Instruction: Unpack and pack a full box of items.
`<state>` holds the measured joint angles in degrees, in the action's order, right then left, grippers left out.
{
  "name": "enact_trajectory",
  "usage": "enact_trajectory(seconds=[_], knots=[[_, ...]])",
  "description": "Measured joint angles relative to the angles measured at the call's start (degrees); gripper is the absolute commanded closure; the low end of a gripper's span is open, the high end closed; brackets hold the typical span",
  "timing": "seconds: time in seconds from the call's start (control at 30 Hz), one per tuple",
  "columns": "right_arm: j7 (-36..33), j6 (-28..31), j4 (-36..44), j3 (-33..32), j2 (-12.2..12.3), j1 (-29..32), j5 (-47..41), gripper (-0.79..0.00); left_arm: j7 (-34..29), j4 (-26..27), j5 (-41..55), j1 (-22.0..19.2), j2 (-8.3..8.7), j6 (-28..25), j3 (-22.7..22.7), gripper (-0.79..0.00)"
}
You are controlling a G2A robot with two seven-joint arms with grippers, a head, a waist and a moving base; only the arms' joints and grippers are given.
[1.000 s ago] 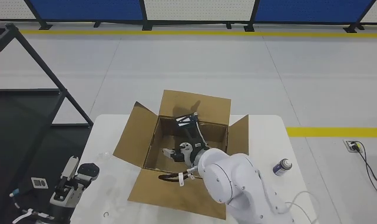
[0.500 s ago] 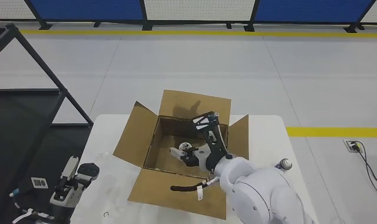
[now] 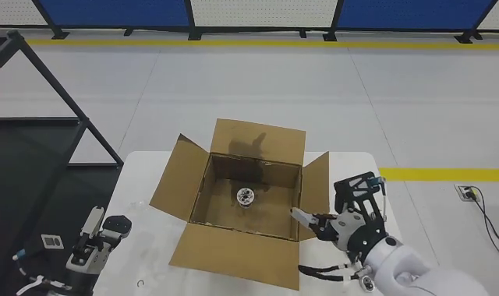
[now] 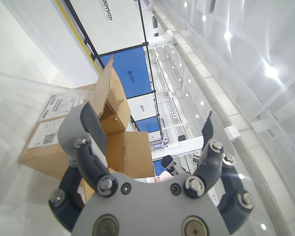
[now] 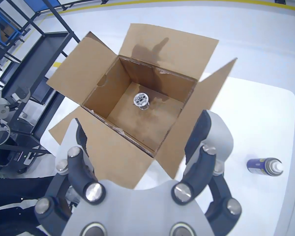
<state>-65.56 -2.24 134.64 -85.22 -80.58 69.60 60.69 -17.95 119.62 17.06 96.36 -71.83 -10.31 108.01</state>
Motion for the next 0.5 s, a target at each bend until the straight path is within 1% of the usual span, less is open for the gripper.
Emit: enact_trajectory(seconds=[0.1,0.3,0.37,0.5], knots=[[1.40,3.29,0.01,-4.85,0.50,3.83,-2.80,-0.785,0.00,0.00,0.00,0.00,0.00,0.00,0.00,-0.785],[5.31,7.61,0.01,-14.19,1.21,12.32,-9.52,-0.785,0.00,0.00,0.00,0.00,0.00,0.00,0.00,-0.785],[5.13,8.98,0.01,-16.45,1.45,14.49,-10.92,-0.785,0.00,0.00,0.00,0.00,0.00,0.00,0.00,-0.785],[1.13,12.02,-0.08,-19.42,2.18,17.87,-11.94,-0.785,0.00,0.00,0.00,0.00,0.00,0.00,0.00,-0.785]])
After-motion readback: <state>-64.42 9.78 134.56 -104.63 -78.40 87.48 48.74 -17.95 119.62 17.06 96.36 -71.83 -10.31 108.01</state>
